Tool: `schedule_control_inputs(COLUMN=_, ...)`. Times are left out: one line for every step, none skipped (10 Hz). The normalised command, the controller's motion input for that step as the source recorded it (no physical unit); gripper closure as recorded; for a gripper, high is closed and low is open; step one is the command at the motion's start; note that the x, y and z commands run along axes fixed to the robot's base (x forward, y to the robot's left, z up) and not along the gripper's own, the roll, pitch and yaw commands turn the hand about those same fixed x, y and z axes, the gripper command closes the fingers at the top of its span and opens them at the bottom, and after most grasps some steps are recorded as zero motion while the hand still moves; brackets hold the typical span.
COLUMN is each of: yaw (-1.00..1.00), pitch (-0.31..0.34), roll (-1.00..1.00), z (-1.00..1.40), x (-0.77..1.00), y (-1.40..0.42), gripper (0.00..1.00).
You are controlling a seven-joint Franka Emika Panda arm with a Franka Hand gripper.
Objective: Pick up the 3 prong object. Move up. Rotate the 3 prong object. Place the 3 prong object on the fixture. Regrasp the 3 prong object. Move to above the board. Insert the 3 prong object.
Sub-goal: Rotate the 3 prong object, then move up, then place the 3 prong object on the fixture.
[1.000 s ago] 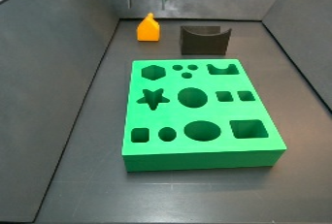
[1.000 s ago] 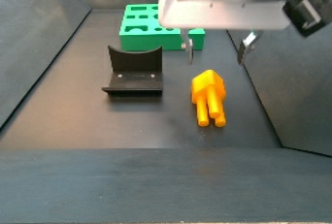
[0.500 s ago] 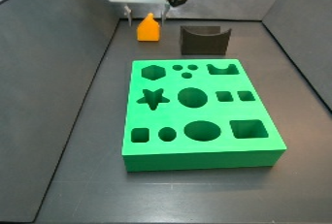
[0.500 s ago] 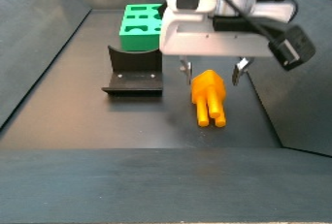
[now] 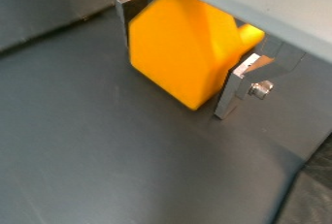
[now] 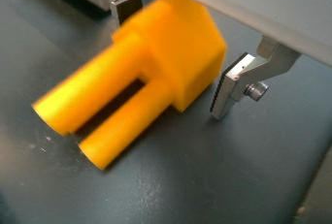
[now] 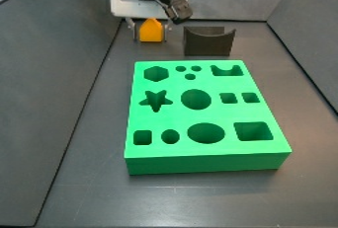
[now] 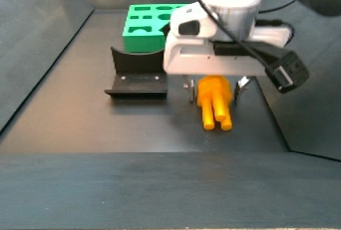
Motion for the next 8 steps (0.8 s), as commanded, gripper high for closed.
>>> schedule_control_inputs(yaw=0.00, pitch=0.000, roll=0.00, z=0.00, x=0.00, y=0.00, gripper=1.00)
schedule_control_inputs(yaw=0.00, pitch=0.000, roll=0.00, z=0.83, x=0.00, y=0.00, gripper=1.00)
schedule_control_inputs(yaw=0.00, pitch=0.011, roll=0.00, z=0.81, x=-0.01, y=0.00, gripper=1.00)
schedule_control_inputs(yaw=0.00, pitch=0.025, roll=0.00, z=0.71, x=-0.03, y=0.00, gripper=1.00)
schedule_control_inputs(yaw=-0.01, pitch=0.037, roll=0.01, z=0.54, x=-0.02, y=0.00, gripper=1.00)
schedule_control_inputs(yaw=-0.01, pitch=0.043, roll=0.02, z=0.45, x=-0.02, y=0.01, gripper=1.00)
schedule_control_inputs(yaw=-0.01, pitch=0.047, roll=0.03, z=0.19, x=-0.02, y=0.01, gripper=1.00)
schedule_control_inputs(yaw=0.00, pitch=0.000, roll=0.00, z=1.00, x=0.00, y=0.00, gripper=1.00)
